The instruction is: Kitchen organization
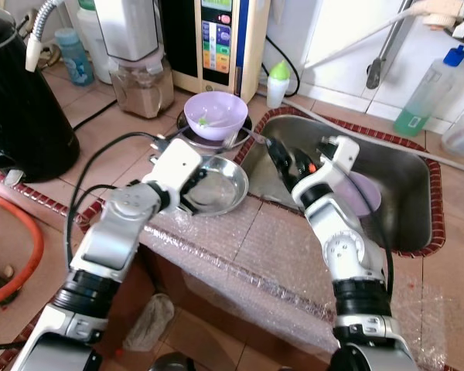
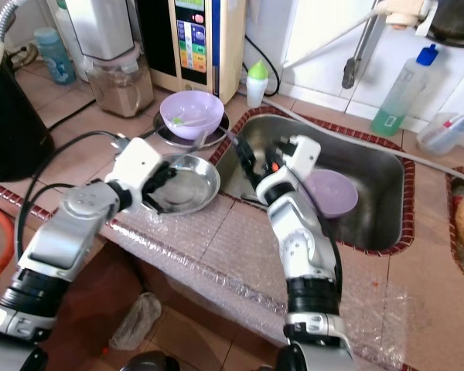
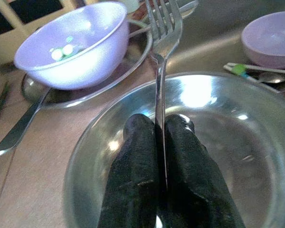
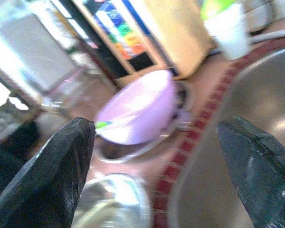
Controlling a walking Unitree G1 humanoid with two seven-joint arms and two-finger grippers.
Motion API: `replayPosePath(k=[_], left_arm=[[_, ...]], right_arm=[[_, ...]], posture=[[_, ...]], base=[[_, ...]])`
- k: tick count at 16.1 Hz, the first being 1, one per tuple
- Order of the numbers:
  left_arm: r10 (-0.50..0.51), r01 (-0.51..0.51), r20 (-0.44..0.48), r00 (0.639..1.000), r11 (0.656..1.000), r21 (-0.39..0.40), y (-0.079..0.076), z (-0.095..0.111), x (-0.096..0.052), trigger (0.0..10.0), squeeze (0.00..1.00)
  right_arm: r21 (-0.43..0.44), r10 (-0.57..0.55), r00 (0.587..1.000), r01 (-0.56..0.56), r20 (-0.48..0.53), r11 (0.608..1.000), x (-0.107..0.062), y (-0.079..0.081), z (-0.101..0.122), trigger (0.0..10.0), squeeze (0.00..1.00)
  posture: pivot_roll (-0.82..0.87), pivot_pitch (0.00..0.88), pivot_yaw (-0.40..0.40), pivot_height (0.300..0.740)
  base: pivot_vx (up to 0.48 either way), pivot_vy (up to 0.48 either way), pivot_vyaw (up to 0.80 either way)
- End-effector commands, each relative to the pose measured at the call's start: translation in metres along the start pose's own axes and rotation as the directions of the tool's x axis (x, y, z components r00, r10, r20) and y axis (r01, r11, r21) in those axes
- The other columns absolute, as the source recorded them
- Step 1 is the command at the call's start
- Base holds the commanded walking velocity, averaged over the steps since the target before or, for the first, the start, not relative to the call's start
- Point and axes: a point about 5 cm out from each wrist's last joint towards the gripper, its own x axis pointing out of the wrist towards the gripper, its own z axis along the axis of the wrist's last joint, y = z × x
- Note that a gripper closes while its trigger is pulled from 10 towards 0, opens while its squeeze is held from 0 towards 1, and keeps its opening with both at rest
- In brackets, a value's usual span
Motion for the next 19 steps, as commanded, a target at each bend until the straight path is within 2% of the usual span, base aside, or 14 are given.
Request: replayPosePath(k=[1,2,3,6,10,15,16,17,18,19], left_arm=[[-0.008,0.008,0.01,1.0,1.0,0.016,-0.002,0.002,0.001,0.0,0.0],[-0.017,0.016,0.011,1.0,1.0,0.022,-0.003,0.002,0.001,0.0,0.0],[-0.03,0.03,0.023,0.999,0.999,0.029,-0.008,0.003,0.004,0.0,0.0],[-0.025,0.022,0.096,0.995,0.999,0.027,-0.009,0.014,0.007,0.0,0.0],[-0.049,0.045,0.095,0.994,0.998,0.037,-0.016,0.013,0.01,0.0,0.0],[-0.077,0.073,0.105,0.991,0.996,0.041,-0.025,0.013,0.012,0.0,0.0],[-0.078,0.074,0.108,0.991,0.996,0.041,-0.026,0.014,0.012,0.0,0.0],[-0.078,0.074,0.116,0.99,0.996,0.041,-0.026,0.016,0.012,0.0,0.0],[-0.077,0.073,0.119,0.99,0.996,0.041,-0.026,0.017,0.012,0.0,0.0],[-0.079,0.074,0.119,0.99,0.996,0.042,-0.026,0.017,0.012,0.0,0.0]], right_arm=[[0.033,0.023,1.0,-0.024,0.014,0.999,0.001,0.003,0.006,10.0,0.0],[0.048,0.048,0.999,-0.049,0.02,0.998,0.0,0.006,0.007,10.0,0.0],[0.098,0.101,0.995,-0.102,0.01,0.99,-0.001,0.014,0.006,10.0,0.0],[0.115,0.096,0.995,-0.091,-0.039,0.989,-0.001,0.013,-0.007,10.0,0.0],[0.164,0.134,0.989,-0.121,-0.069,0.979,0.008,0.029,-0.014,10.0,0.0],[0.184,0.173,0.98,-0.154,-0.097,0.971,0.016,0.046,-0.022,10.0,0.0],[0.179,0.155,0.982,-0.134,-0.11,0.975,0.018,0.047,-0.025,8.6,0.0],[0.142,0.095,0.985,-0.074,-0.146,0.987,0.022,0.042,-0.031,2.6,0.0],[0.138,0.07,0.985,-0.048,-0.155,0.989,0.023,0.04,-0.034,0.0,0.0],[0.126,0.058,0.986,-0.038,-0.158,0.991,0.026,0.04,-0.035,0.0,0.0]], posture=[[0.08,0.0,0.007,0.74],[0.08,0.0,0.007,0.74],[0.08,0.0,0.007,0.74],[0.08,0.0,0.004,0.74],[0.08,0.0,0.007,0.74],[0.07,0.0,0.007,0.74],[0.08,0.0,0.006,0.74],[0.08,0.0,0.006,0.74],[0.08,0.0,0.006,0.74],[0.08,0.003,0.004,0.74]], base=[[0.0,0.0,0.0],[0.0,0.0,0.0],[0.0,0.0,0.0],[0.0,0.0,0.0],[0.0,0.0,0.0],[0.0,0.0,0.0],[0.0,0.0,0.0],[0.0,0.0,0.0],[0.0,0.0,0.0],[0.0,0.0,0.0]])
